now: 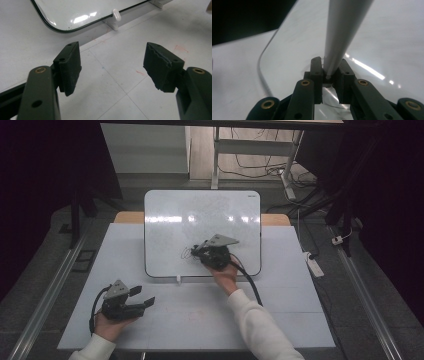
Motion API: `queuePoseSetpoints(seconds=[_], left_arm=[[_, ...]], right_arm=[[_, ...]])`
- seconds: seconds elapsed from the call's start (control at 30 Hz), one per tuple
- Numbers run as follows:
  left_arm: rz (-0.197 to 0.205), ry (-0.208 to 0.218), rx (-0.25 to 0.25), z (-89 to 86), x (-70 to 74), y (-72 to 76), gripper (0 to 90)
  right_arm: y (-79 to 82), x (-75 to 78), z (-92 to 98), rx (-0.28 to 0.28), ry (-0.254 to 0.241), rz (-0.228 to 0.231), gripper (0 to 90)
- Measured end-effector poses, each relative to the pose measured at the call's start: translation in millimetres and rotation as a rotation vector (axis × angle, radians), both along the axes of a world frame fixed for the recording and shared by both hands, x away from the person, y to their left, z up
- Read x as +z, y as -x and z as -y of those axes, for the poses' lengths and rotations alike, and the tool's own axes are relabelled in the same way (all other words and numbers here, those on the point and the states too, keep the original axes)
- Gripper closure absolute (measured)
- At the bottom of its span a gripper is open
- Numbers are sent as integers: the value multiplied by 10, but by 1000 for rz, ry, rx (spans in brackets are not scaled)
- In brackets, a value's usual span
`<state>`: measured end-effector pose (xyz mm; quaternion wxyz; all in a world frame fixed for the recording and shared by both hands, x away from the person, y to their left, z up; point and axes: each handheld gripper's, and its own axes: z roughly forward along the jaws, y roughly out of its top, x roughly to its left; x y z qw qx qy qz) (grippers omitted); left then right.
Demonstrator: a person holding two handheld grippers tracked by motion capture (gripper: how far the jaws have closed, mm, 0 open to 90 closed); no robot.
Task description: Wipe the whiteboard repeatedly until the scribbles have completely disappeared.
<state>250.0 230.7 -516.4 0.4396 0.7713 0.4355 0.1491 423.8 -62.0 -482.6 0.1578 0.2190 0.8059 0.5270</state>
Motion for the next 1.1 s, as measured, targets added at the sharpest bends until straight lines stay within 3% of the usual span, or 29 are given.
queuePoseSetpoints(seconds=[0.03, 0.2, 0.23, 0.33, 0.4, 0.53, 0.57, 0.63, 0.7, 0.77, 0.93, 0.97, 1.03, 1.1], left_arm=[[1, 1, 0, -1, 1, 4, 314], [1, 4, 1, -6, 1, 3, 314], [0, 4, -2, -10, -2, -3, 314], [0, 7, 0, -19, -2, -4, 314], [0, 7, 0, -22, -2, -3, 314], [3, 7, 0, -18, 2, 6, 314], [4, 7, 0, -16, 3, 6, 314], [1, 5, -2, -19, -1, -1, 314], [-1, 7, -1, -25, -5, -8, 314], [-1, 7, -2, -23, -4, -5, 314], [2, 4, -2, -15, 1, 2, 314], [-1, 5, -2, -16, -3, -4, 314], [-3, 3, -2, -19, -9, -13, 314], [-3, 3, -1, -20, -9, -13, 314]], right_arm=[[1, 8, -40, 0, 9, 12, 783], [-160, 144, -61, -74, -59, 10, 783], [-152, 147, -97, -68, -55, 8, 783], [-40, 48, -273, 27, 21, 5, 783], [-21, 40, -305, 39, 43, 16, 783], [-161, 161, -175, -60, -35, 16, 783], [-167, 162, -170, -63, -47, 5, 783], [-144, 150, -182, -57, -35, 6, 783], [-2, 16, -294, 43, 41, -23, 783], [32, -1, -299, 54, 59, -9, 783], [-97, 117, -148, -49, -18, 5, 784], [-75, 104, -160, -45, -13, 2, 783], [9, 18, -241, 18, 27, -29, 783], [89, -53, -299, 68, 72, -16, 783]])
